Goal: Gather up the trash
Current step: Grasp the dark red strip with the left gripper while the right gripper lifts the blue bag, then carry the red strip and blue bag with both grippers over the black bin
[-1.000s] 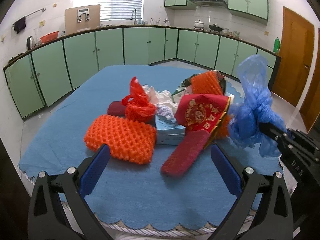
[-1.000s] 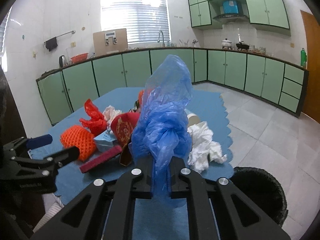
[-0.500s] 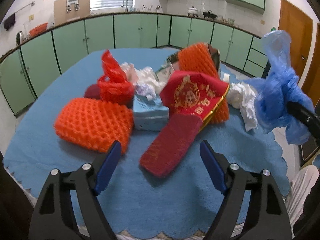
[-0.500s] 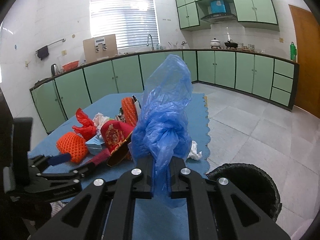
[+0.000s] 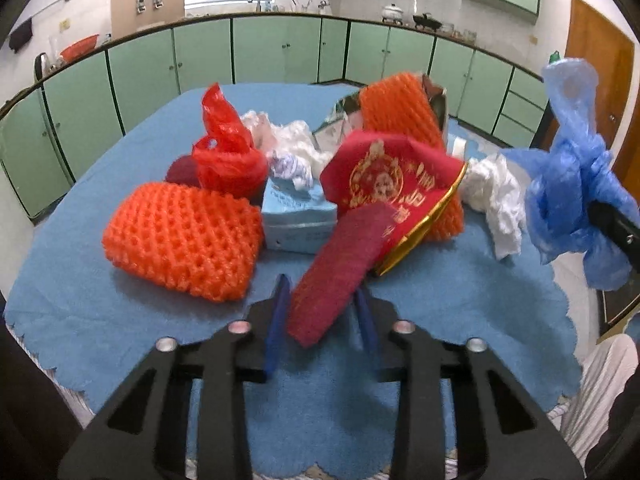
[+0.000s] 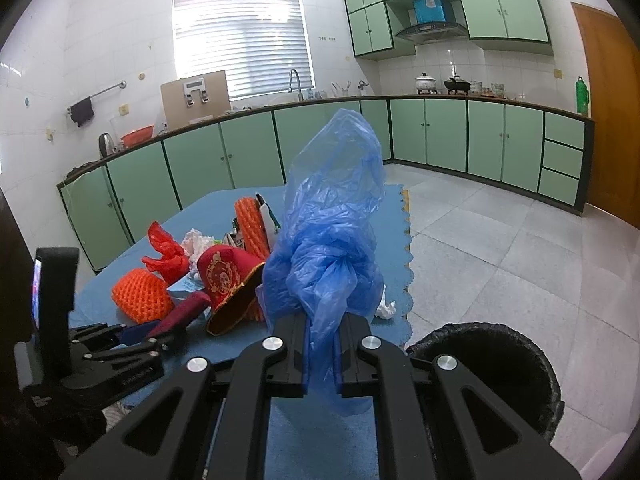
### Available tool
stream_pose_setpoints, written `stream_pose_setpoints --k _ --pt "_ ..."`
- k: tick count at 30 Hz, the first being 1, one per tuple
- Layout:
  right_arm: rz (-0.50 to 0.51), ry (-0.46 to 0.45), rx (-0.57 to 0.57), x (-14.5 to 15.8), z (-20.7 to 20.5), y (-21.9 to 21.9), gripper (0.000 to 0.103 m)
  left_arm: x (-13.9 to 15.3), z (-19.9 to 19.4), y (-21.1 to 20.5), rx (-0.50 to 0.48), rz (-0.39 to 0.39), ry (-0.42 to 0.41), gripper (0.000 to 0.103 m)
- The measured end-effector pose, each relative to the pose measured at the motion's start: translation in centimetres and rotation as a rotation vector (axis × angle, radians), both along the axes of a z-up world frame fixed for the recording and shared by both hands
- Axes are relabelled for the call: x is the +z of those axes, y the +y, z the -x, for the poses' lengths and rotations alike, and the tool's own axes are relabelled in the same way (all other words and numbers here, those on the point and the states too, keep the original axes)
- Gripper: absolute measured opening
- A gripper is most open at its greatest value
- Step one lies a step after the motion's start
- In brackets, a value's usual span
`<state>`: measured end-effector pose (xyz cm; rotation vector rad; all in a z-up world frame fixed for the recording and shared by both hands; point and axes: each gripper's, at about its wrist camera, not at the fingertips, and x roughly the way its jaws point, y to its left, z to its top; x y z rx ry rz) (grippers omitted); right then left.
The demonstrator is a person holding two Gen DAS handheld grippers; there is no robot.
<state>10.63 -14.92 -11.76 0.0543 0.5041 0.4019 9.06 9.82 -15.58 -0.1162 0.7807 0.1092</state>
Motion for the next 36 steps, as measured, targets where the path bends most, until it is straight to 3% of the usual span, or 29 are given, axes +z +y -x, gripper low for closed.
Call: stream_pose_setpoints --k 3,18,26,36 --pt "-0.008 -0.009 -0.001 0.3 0.2 -0.3 0.009 0.6 0.2 0.0 -0.016 0.036 -0.014 0.012" --pt "-0.058 -0.04 -0.051 1.9 1.7 -3.6 0.009 6.3 0.8 -2.2 -0.102 0.122 -0.112 0.012" --pt "-0.055 -0.02 -0.15 2.1 1.9 -7.2 0.009 7.6 -0.6 -7.5 -0.233 0.138 -0.159 0.012" --pt "-0.016 0.03 -0.301 0.9 1.7 -12.5 0.009 6.0 -4.5 -15.4 -0.412 0.162 -0.158 0.012"
